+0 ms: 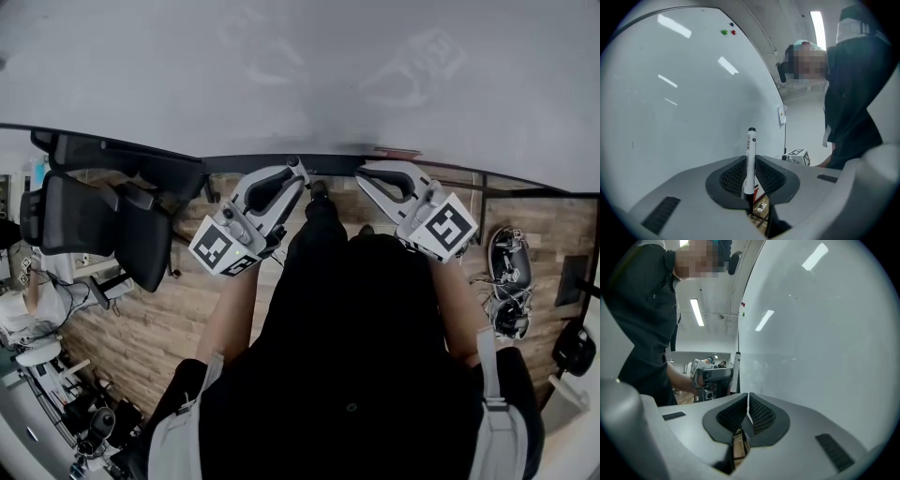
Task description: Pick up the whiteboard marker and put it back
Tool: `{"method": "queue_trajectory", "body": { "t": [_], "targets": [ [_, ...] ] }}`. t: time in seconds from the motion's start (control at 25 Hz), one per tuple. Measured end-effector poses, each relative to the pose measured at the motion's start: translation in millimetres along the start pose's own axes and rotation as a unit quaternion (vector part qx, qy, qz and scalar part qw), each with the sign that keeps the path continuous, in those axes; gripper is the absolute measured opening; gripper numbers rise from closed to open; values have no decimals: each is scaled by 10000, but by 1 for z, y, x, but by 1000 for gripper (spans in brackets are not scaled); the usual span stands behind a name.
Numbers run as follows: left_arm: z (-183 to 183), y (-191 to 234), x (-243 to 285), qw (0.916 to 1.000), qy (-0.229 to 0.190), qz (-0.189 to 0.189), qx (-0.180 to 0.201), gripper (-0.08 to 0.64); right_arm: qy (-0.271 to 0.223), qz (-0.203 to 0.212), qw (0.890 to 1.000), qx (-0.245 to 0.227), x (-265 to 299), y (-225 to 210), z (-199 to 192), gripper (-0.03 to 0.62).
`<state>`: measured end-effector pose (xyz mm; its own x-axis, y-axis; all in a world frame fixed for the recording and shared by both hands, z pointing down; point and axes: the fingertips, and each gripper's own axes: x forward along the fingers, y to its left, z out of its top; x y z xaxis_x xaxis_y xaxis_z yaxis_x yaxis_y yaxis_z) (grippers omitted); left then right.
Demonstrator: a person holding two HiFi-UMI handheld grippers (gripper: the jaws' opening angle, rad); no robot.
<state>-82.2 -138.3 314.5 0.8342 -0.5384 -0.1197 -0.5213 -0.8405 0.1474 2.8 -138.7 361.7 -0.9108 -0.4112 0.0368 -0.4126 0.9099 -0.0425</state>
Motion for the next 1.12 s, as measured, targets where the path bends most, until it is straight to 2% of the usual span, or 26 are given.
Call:
{"method": "queue_trajectory", "body": {
  "t": [0.08, 0.28, 0.68, 1.12],
  "targets": [
    [-1, 3, -3, 9998, -133, 23, -161, 69, 136, 30, 9999, -29, 0, 0, -7, 21],
    [-5, 7, -7, 9989, -256, -14, -396, 69, 41, 64, 10000, 57, -1, 3, -4, 21],
    [-8, 10, -5, 9986, -185, -54, -486, 69, 181, 135, 9997, 14, -2, 0, -11, 21],
    [-9, 12, -4, 9985, -160, -65, -513, 69, 106, 135, 9998, 79, 1, -2, -11, 21]
  ]
}}
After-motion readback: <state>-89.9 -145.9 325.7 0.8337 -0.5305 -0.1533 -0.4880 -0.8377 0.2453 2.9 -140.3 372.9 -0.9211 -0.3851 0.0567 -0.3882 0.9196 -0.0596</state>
